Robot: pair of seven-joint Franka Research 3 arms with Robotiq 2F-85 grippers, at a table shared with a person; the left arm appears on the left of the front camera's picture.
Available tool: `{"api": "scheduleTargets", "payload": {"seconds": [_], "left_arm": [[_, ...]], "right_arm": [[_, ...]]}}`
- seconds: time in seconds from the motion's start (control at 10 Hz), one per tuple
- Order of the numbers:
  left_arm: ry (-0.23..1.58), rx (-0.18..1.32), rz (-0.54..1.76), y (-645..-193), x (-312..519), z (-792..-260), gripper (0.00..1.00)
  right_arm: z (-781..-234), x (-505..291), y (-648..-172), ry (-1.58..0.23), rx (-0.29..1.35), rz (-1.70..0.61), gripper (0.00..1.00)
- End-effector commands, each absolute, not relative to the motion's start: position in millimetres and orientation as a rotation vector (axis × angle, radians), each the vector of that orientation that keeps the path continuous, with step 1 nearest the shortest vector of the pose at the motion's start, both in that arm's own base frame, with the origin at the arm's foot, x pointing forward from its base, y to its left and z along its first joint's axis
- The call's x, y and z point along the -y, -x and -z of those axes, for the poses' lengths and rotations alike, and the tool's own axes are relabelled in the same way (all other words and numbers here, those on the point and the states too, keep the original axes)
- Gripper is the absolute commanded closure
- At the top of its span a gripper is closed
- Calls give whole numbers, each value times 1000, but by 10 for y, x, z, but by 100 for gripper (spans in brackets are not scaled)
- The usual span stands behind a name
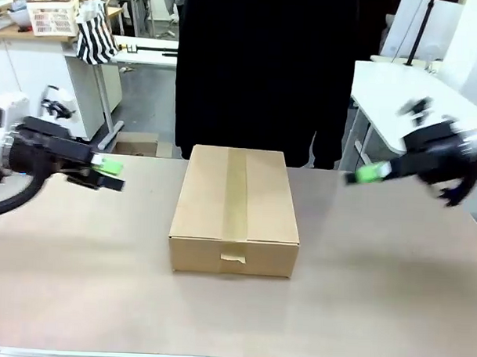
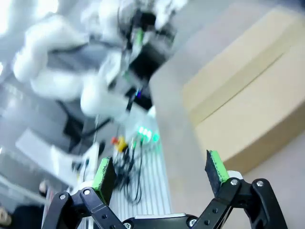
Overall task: Pack the gift set into the box.
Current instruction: Press and hold the closed box until the human finishes sealing it.
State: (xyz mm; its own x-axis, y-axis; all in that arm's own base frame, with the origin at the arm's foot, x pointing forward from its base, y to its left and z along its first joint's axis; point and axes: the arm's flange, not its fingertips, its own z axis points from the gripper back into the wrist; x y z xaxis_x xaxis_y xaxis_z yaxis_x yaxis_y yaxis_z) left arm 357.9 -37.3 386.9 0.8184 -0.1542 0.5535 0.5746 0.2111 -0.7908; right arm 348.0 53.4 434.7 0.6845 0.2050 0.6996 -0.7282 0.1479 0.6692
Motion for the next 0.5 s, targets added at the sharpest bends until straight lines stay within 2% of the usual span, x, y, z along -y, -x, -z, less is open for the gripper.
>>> {"api": "scheduleTargets", "payload": {"seconds": [0.0,0.1,0.2,0.3,0.4], "left_arm": [[1417,377,458,-3226,102,-3746,0],[1500,435,567,-3128,29,-3760,0],[1338,376,483,-3537,177,-3806,0],[1338,376,483,-3537,177,-3806,0],[1338,376,483,-3537,177,-3806,0]], "right_arm": [[-4217,132,-2791,-1216,745,-326,0],[-4116,379,-2756,-1156,791,-119,0],[-3980,333,-2812,-1043,820,-143,0],[-4486,529,-3472,-1202,687,-404,0],[-4486,529,-3472,-1202,687,-404,0]]}}
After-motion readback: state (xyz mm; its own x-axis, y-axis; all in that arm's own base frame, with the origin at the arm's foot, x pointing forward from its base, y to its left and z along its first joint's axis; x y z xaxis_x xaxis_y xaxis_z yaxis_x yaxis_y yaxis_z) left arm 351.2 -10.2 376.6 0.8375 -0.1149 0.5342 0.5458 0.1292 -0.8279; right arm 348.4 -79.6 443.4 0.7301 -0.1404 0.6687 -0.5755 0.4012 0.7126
